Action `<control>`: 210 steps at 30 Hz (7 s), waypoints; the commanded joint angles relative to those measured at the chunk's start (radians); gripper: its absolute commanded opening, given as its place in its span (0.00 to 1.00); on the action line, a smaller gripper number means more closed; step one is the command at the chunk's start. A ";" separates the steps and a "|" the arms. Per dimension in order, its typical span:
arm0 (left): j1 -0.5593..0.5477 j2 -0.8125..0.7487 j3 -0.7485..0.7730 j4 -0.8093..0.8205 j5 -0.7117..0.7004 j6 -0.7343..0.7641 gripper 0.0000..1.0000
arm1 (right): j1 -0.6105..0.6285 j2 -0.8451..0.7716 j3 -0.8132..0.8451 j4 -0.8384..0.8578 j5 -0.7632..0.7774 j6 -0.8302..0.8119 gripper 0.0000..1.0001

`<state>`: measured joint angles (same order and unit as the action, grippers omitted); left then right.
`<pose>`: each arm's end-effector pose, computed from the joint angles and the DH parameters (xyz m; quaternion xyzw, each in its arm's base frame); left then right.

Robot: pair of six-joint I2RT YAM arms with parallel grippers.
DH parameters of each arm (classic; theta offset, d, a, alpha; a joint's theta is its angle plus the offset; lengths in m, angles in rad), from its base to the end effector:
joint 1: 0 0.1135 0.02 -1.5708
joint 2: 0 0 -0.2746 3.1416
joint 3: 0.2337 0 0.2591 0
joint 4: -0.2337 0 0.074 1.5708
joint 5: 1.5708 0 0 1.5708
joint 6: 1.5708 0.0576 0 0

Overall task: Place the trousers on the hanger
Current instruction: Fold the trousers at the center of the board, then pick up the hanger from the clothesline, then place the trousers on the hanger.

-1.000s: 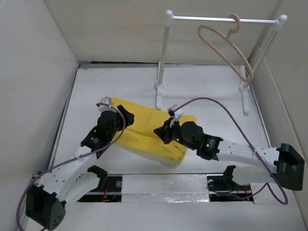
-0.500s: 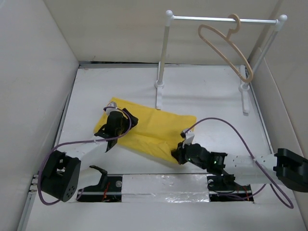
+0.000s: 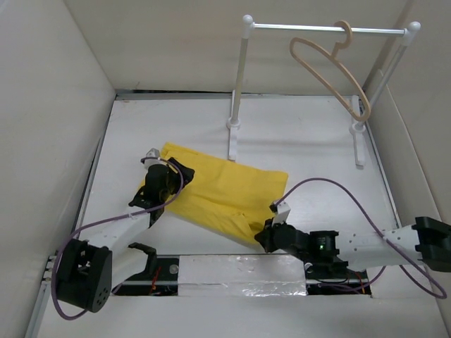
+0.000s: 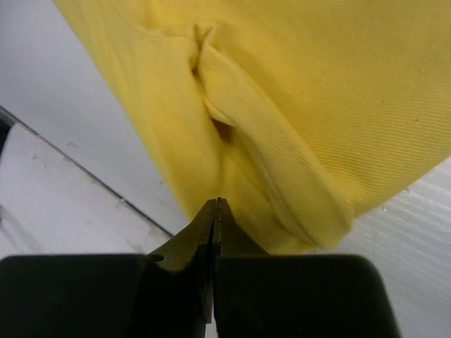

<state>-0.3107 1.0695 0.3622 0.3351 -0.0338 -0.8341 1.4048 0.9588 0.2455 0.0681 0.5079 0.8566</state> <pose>0.2302 -0.0719 0.1883 -0.2228 0.7950 -0.2938 0.4816 0.0593 0.1842 0.1439 -0.1265 0.8641 0.2952 0.3875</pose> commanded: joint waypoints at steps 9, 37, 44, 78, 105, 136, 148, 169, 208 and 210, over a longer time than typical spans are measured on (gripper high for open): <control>-0.295 -0.092 0.155 0.041 -0.075 0.111 0.00 | -0.038 -0.273 0.282 -0.278 0.274 -0.285 0.00; -0.746 0.110 0.256 0.280 0.029 0.428 0.00 | -1.407 0.147 1.207 -0.301 -0.470 -0.998 0.93; -0.746 0.017 0.211 0.282 0.014 0.400 0.00 | -1.518 0.343 1.299 -0.263 -0.702 -1.041 1.00; -0.746 -0.002 0.196 0.286 0.002 0.375 0.30 | -1.480 0.273 1.119 -0.036 -0.760 -0.863 0.00; -0.735 0.185 0.394 0.240 -0.060 0.369 0.61 | -1.003 -0.242 0.239 -0.109 -0.088 -0.639 0.00; -0.726 0.938 1.360 -0.162 -0.279 0.471 0.57 | -0.866 -0.259 0.078 -0.025 -0.109 -0.550 0.00; -0.683 0.935 1.318 -0.140 -0.340 0.484 0.03 | -0.866 -0.305 0.058 -0.017 -0.111 -0.556 0.00; -0.735 0.632 0.743 0.228 -0.310 0.288 0.00 | -0.857 -0.575 0.126 -0.272 -0.244 -0.547 0.51; -0.775 0.415 0.274 0.380 -0.371 0.116 0.00 | -0.767 0.054 -0.078 0.348 -0.428 -0.297 0.05; -0.775 0.414 0.267 0.378 -0.371 0.124 0.00 | -0.767 0.011 -0.046 0.297 -0.404 -0.326 0.00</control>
<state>-1.0813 1.5215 0.6579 0.7193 -0.3748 -0.7494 0.6300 1.0058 0.1509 0.3504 0.0605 0.5648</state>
